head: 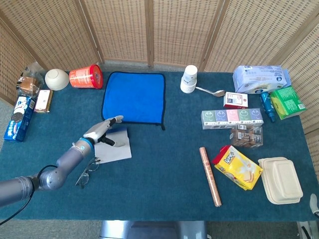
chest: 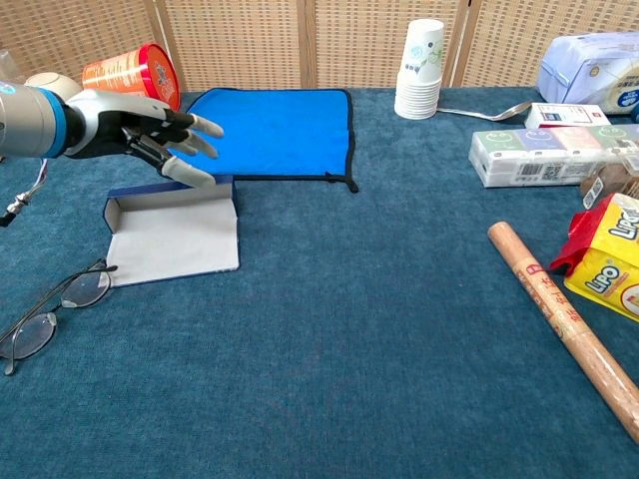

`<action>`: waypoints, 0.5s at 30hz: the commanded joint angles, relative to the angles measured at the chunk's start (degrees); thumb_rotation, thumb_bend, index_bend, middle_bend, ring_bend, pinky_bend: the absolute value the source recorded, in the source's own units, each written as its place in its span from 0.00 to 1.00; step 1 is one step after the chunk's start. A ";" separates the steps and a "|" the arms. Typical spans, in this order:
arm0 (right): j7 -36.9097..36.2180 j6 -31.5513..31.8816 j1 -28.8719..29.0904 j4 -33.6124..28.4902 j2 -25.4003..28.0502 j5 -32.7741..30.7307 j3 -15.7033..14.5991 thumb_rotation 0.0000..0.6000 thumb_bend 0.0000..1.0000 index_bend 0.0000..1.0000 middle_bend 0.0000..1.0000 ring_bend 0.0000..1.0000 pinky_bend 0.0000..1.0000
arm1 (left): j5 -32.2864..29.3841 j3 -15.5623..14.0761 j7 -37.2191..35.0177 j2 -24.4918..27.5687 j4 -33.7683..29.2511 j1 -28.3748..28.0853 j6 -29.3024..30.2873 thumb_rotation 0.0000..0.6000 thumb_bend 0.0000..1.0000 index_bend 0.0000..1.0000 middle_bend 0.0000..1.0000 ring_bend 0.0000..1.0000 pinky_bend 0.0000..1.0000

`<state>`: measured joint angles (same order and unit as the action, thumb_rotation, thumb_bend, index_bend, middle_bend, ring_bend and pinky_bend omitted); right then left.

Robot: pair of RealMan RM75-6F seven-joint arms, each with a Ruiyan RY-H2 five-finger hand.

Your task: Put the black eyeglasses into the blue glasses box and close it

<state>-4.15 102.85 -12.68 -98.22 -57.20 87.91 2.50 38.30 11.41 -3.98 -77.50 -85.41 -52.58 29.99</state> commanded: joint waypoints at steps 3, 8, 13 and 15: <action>-0.21 0.20 -0.19 0.09 0.04 0.03 0.07 0.57 0.45 0.16 0.29 0.17 0.18 | 0.31 -0.53 0.12 0.14 -1.32 -0.66 -0.53 0.79 0.09 0.04 0.14 0.02 0.18; -0.22 0.21 -0.24 0.08 0.07 0.21 0.16 0.57 0.45 0.15 0.29 0.17 0.18 | 2.24 -0.49 -0.89 1.45 -4.58 -0.31 -0.88 0.79 0.09 0.04 0.14 0.02 0.19; -0.08 0.12 -0.17 -0.11 0.05 0.53 0.20 0.57 0.45 0.15 0.29 0.17 0.18 | 5.60 -0.32 -1.20 3.23 -7.96 0.47 0.36 0.79 0.09 0.04 0.14 0.02 0.19; 0.06 0.01 -0.11 -0.24 0.08 0.64 0.20 0.57 0.45 0.15 0.29 0.17 0.18 | 8.11 -0.47 0.02 3.52 -8.72 1.06 3.26 0.79 0.09 0.04 0.14 0.02 0.19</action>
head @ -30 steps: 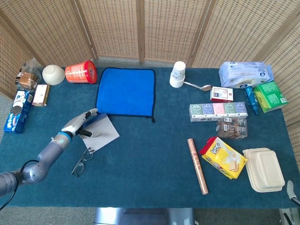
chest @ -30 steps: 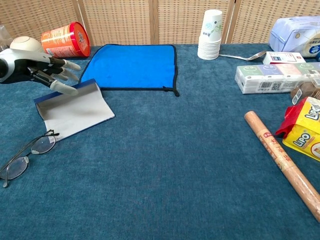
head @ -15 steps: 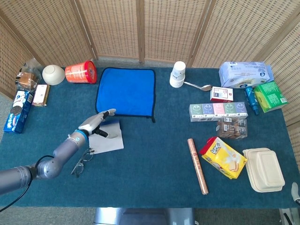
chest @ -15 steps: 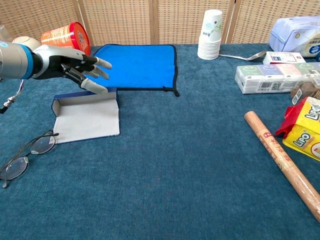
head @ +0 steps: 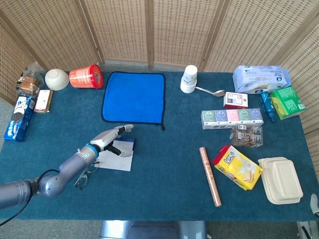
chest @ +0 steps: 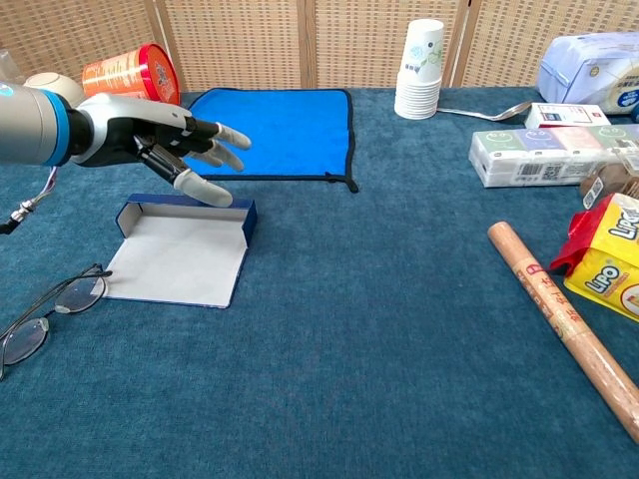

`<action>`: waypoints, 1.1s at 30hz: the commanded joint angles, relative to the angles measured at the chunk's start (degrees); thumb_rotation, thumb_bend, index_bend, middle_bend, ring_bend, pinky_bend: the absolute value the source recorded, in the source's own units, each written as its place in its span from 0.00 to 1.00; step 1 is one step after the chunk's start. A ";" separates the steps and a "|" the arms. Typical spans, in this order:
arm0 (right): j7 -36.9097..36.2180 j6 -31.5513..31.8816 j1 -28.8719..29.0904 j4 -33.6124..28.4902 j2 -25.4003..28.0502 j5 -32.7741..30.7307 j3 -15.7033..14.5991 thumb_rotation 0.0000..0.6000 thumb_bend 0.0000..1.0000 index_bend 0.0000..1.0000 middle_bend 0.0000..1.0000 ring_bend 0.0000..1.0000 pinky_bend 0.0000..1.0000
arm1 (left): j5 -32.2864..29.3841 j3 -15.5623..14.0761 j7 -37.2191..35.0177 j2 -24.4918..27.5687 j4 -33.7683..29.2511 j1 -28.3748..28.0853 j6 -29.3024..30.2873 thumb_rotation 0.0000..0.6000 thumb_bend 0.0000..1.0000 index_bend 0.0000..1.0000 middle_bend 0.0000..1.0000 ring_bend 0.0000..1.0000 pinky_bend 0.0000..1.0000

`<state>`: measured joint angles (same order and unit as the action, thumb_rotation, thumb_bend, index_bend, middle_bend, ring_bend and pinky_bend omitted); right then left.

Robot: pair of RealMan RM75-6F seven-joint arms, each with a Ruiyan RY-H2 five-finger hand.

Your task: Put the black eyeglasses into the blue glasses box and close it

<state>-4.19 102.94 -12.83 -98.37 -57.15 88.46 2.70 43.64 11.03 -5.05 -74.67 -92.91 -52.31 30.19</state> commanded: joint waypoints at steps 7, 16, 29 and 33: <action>0.64 -0.32 0.29 -0.55 -0.01 0.55 0.05 0.58 0.45 0.15 0.29 0.17 0.18 | 16.57 -2.55 8.08 -0.70 -2.46 4.84 18.40 0.77 0.10 0.10 0.15 0.02 0.18; 2.17 -1.71 1.43 -1.45 -0.36 1.20 0.23 0.58 0.45 0.15 0.29 0.17 0.19 | 35.95 -9.72 13.03 -0.43 0.43 11.54 32.71 1.00 0.17 0.29 0.17 0.03 0.12; 6.11 -2.46 2.50 -4.10 -0.91 3.21 -0.04 0.57 0.45 0.15 0.29 0.17 0.18 | 53.71 -20.17 11.05 2.23 7.46 19.40 41.99 1.00 0.19 0.34 0.17 0.03 0.06; 7.55 -2.00 2.39 -5.16 -1.04 3.91 -0.18 0.57 0.45 0.15 0.29 0.17 0.18 | 56.36 -21.97 12.39 3.33 9.17 20.96 42.95 1.00 0.19 0.33 0.17 0.02 0.05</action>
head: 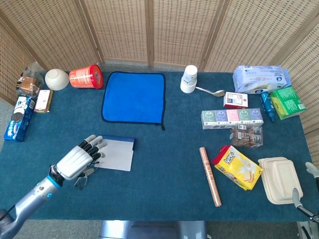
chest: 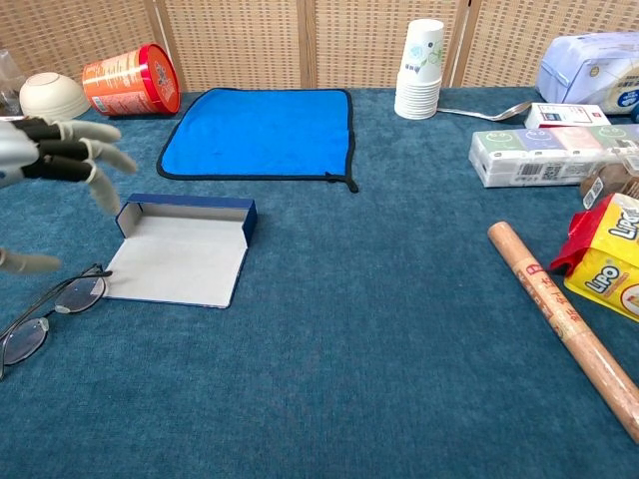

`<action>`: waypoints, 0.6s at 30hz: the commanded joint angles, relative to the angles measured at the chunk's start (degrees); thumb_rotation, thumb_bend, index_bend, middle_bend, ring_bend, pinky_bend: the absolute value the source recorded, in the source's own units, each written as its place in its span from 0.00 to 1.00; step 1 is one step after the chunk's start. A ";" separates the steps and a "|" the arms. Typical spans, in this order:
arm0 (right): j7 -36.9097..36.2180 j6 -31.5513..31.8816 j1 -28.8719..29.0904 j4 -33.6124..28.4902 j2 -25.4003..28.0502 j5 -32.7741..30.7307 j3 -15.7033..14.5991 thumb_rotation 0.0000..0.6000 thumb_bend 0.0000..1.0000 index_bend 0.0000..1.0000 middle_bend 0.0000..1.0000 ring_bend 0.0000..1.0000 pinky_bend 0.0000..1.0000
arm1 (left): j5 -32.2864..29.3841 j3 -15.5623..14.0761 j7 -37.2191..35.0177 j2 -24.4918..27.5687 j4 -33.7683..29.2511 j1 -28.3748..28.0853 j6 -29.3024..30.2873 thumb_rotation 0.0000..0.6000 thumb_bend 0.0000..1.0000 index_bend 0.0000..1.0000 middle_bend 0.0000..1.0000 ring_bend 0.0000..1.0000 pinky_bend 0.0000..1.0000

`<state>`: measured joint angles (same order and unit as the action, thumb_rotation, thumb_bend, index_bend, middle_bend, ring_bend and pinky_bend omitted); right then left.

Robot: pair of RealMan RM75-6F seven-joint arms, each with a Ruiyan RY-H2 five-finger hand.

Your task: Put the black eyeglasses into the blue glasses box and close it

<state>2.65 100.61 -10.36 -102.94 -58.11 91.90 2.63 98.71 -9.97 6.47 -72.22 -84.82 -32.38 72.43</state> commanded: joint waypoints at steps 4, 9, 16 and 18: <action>1.65 0.67 -0.17 -1.21 -0.23 1.15 -0.28 0.57 0.45 0.15 0.29 0.17 0.18 | 1.98 -1.86 0.53 1.43 2.36 2.01 0.56 1.00 0.19 0.34 0.16 0.02 0.05; 2.49 0.91 -0.33 -1.50 -0.77 1.49 -0.46 0.57 0.45 0.15 0.29 0.17 0.18 | 3.30 -2.57 0.86 0.59 5.14 2.41 -0.74 1.00 0.19 0.35 0.16 0.01 0.04; 2.74 1.46 -0.69 -1.69 -0.65 1.54 -0.52 0.58 0.45 0.15 0.29 0.17 0.18 | 3.98 -2.72 1.52 -1.27 8.28 2.85 -2.57 1.00 0.19 0.34 0.14 0.00 0.03; 2.71 1.62 -0.81 -1.81 -0.52 1.46 -0.52 0.58 0.45 0.15 0.29 0.17 0.18 | 4.01 -2.61 1.40 -1.68 8.85 2.94 -2.96 1.00 0.19 0.33 0.14 0.00 0.03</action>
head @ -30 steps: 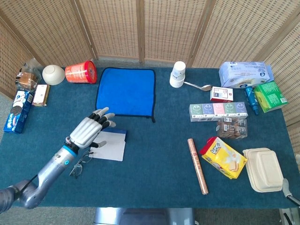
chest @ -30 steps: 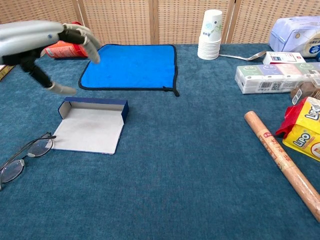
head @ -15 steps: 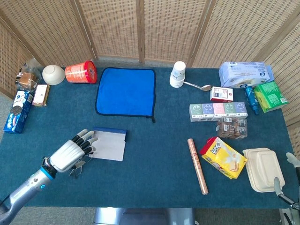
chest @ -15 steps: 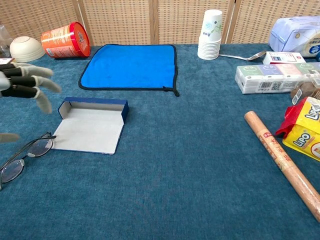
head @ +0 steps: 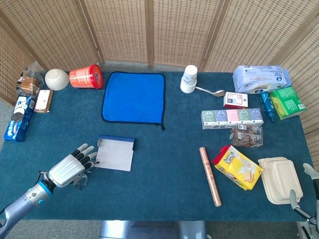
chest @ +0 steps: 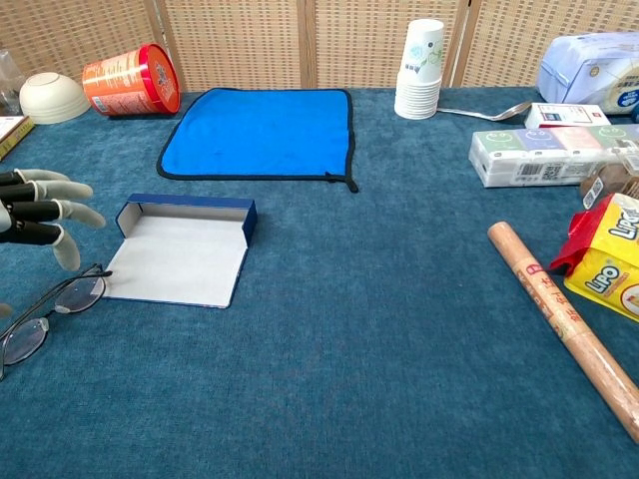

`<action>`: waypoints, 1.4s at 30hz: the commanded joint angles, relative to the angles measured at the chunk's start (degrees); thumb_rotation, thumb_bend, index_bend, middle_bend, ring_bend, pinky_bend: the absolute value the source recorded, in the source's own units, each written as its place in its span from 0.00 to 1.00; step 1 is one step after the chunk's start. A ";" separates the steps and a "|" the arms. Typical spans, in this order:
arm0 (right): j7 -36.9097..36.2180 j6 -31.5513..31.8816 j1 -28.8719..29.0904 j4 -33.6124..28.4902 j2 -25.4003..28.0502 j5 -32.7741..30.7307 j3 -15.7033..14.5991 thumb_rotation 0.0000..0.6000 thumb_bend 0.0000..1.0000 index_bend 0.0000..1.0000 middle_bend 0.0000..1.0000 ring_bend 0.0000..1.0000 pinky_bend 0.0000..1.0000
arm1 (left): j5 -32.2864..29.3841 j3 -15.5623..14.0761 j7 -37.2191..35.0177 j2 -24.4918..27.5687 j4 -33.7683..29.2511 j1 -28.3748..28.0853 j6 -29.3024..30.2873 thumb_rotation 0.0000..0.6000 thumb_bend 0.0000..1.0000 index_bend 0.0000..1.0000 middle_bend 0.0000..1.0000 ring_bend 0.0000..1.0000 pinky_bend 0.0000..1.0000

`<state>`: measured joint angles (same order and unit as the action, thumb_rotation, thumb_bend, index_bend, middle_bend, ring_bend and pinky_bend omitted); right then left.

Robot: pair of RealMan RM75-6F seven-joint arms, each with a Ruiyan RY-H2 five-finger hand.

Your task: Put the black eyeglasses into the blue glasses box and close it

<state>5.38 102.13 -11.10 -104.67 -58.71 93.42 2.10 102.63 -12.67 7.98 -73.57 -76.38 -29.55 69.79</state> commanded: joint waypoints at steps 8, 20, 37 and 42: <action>-0.01 -0.12 -0.10 -0.21 0.11 -0.64 0.11 0.57 0.45 0.15 0.29 0.17 0.18 | 0.00 0.75 -1.93 -0.59 2.60 0.50 -0.17 1.00 0.19 0.23 0.10 0.00 0.02; -0.16 -1.09 0.39 0.17 -0.44 -1.30 0.33 0.58 0.45 0.15 0.29 0.17 0.18 | 1.06 0.74 -1.18 -2.30 6.16 2.63 1.80 1.00 0.19 0.12 0.04 0.00 0.00; -2.20 -0.41 -0.21 1.64 -0.34 -2.01 0.32 0.58 0.45 0.15 0.29 0.17 0.19 | 2.37 1.39 3.08 -5.40 8.37 3.35 1.74 1.00 0.19 0.13 0.02 0.00 0.00; -2.92 -0.05 -0.57 2.09 -0.32 -2.23 0.24 0.58 0.45 0.15 0.29 0.17 0.19 | 2.42 1.80 3.67 -5.82 7.61 3.05 1.34 1.00 0.19 0.15 0.03 0.00 0.00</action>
<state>2.47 102.06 -11.65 -102.59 -59.01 91.21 2.35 105.02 -10.93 11.62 -79.32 -68.71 -26.45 71.15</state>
